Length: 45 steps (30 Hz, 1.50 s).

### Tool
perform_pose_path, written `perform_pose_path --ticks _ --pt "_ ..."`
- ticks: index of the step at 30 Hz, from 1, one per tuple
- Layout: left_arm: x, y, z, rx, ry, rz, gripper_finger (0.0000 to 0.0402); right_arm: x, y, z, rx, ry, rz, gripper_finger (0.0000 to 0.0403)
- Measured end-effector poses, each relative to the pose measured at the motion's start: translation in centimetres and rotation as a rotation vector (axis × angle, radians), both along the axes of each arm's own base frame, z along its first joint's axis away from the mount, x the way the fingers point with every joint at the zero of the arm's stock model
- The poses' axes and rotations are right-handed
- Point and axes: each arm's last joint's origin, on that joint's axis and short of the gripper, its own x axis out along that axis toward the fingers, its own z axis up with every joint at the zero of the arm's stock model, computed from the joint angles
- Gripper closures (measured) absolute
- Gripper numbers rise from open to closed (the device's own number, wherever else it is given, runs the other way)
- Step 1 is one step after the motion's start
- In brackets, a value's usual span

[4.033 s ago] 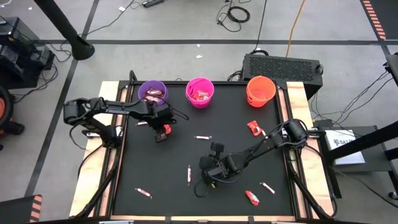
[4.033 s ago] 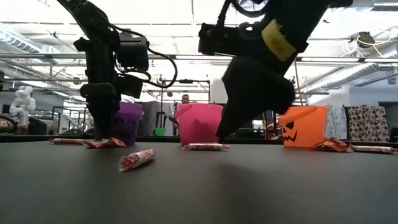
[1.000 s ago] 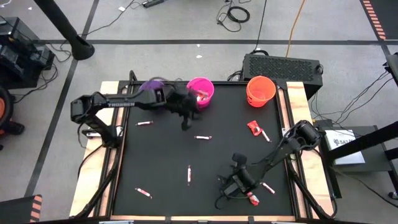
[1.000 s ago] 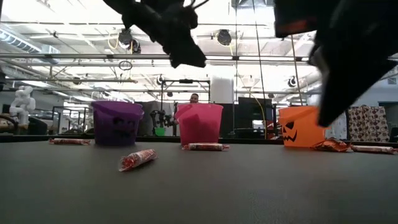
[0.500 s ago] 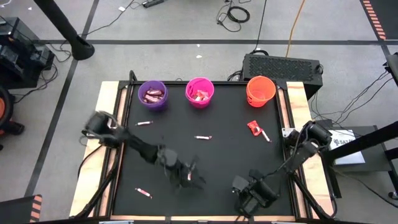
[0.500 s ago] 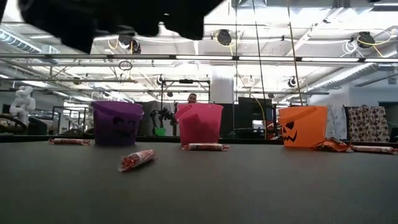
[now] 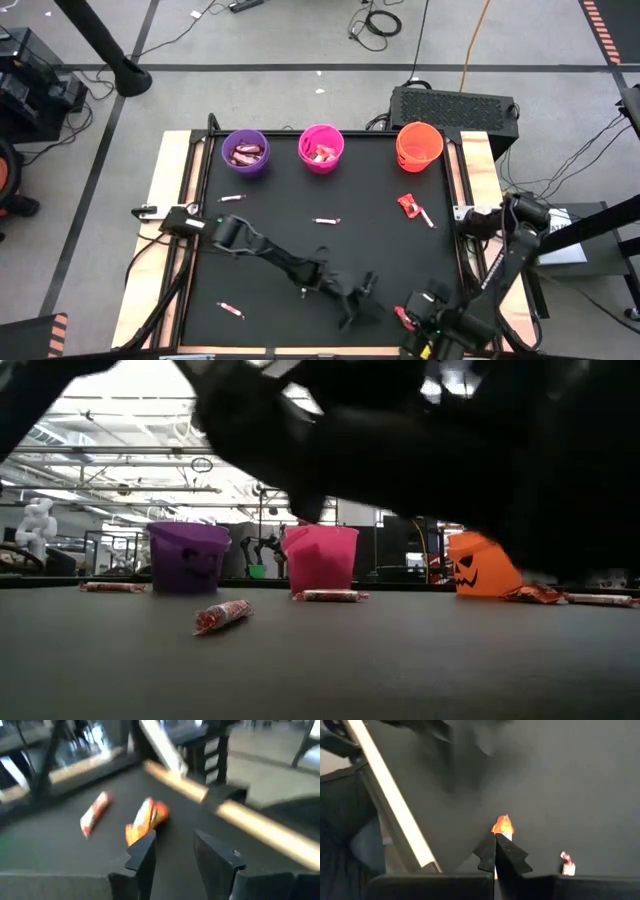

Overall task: Sort candy by brand, put in halloween buckets
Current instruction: Put the red chocolate bar into the pink bucket

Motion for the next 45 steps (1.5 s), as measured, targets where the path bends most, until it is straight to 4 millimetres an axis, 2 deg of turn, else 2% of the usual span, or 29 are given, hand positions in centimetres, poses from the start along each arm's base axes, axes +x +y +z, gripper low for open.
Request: perform_pose_path --ticks 4,7,14,16,19,25,32,40,45 --pt "2.9 0.4 -0.6 0.040 0.083 0.018 0.0256 -1.3 0.6 0.0 -0.003 -0.011 -0.003 0.0403" --pt "4.3 0.7 -0.4 0.026 0.115 0.037 0.0226 -1.9 0.7 0.0 -0.009 -0.005 -0.019 0.0403" --pt "4.9 0.6 -1.3 -0.002 0.158 0.065 0.0120 -2.4 0.8 0.0 -0.009 -0.001 -0.038 0.0403" --pt "4.9 0.5 -1.5 -0.004 0.145 0.063 0.0104 -2.4 0.7 0.0 -0.012 0.001 -0.038 0.0403" --pt "5.3 0.5 -1.7 -0.069 0.086 0.075 0.0101 -2.4 0.7 0.0 -0.016 0.001 -0.040 0.0403" --pt "6.0 1.0 -3.0 -0.092 0.246 0.090 0.0124 -2.0 0.5 0.0 -0.012 0.001 -0.065 0.0403" --pt "6.0 0.9 -3.3 -0.085 0.261 0.074 0.0152 -2.1 0.4 0.0 -0.029 0.010 -0.050 0.0403" --pt "6.1 1.3 -3.3 -0.091 0.266 0.067 0.0252 -2.2 0.3 0.0 -0.034 0.015 -0.047 0.0403" --pt "6.3 1.8 -2.6 -0.091 0.264 0.072 0.0318 -2.2 0.4 0.0 -0.033 0.016 -0.046 0.0403"
